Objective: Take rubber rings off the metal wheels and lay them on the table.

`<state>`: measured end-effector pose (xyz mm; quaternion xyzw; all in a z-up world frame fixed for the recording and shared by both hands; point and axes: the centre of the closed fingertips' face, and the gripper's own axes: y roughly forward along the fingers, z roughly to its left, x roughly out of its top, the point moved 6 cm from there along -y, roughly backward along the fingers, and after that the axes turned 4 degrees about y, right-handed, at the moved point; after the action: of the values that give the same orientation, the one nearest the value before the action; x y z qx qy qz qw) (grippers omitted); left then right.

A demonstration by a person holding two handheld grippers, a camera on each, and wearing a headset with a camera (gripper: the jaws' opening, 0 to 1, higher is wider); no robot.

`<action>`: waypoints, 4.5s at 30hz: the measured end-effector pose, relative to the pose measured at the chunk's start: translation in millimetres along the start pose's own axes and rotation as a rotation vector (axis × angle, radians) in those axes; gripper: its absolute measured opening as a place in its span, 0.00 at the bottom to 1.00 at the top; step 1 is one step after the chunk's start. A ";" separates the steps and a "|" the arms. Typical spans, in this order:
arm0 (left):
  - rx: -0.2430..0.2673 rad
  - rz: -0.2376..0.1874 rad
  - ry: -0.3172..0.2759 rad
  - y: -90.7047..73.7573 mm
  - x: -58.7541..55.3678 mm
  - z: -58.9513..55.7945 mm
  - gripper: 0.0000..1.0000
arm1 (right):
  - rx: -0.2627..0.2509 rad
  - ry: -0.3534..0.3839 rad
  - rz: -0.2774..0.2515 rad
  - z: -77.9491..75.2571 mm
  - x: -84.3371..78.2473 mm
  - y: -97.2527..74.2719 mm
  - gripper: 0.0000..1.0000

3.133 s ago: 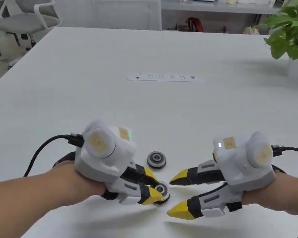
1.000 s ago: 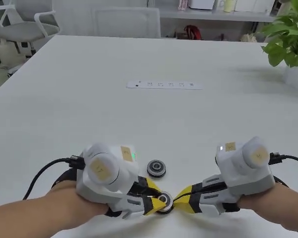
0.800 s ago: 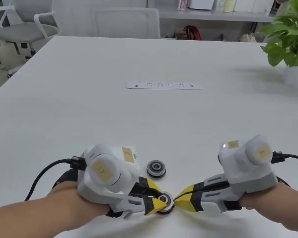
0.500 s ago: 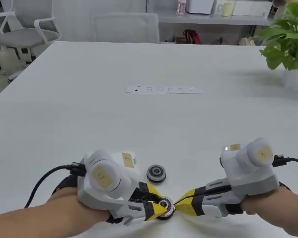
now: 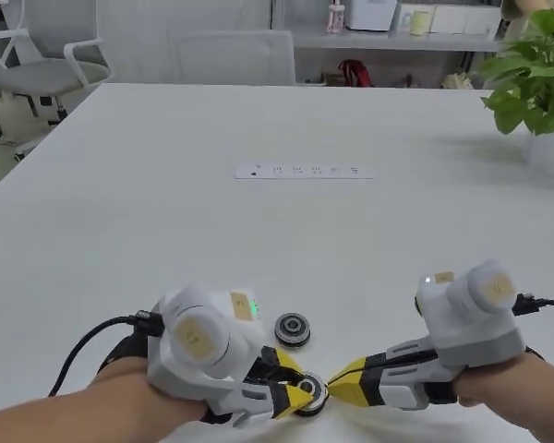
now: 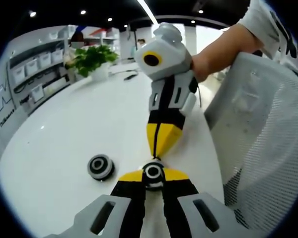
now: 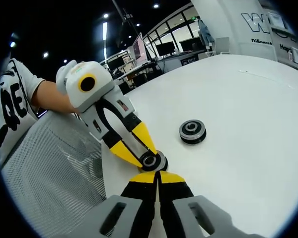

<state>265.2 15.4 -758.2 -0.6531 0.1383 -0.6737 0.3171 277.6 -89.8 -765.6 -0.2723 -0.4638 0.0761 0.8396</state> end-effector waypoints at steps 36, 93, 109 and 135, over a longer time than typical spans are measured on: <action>-0.008 0.002 0.009 -0.3 -0.6 -0.6 0.12 | 0.022 0.014 -0.021 4.6 2.1 0.5 0.00; 0.005 0.012 -0.011 -0.2 0.0 -1.3 0.11 | 0.026 -0.020 -0.007 14.0 9.8 2.5 0.00; 0.011 0.017 -0.009 0.0 0.8 -1.7 0.12 | 0.058 -0.036 -0.032 22.8 18.4 3.6 0.00; -0.024 -0.070 -0.126 -31.1 -4.2 3.8 0.22 | 0.053 -0.136 -0.046 17.9 17.4 0.4 0.00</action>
<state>260.9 42.5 -742.5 -0.7025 0.1032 -0.6402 0.2933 272.6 -75.9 -745.5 -0.2333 -0.5237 0.0873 0.8147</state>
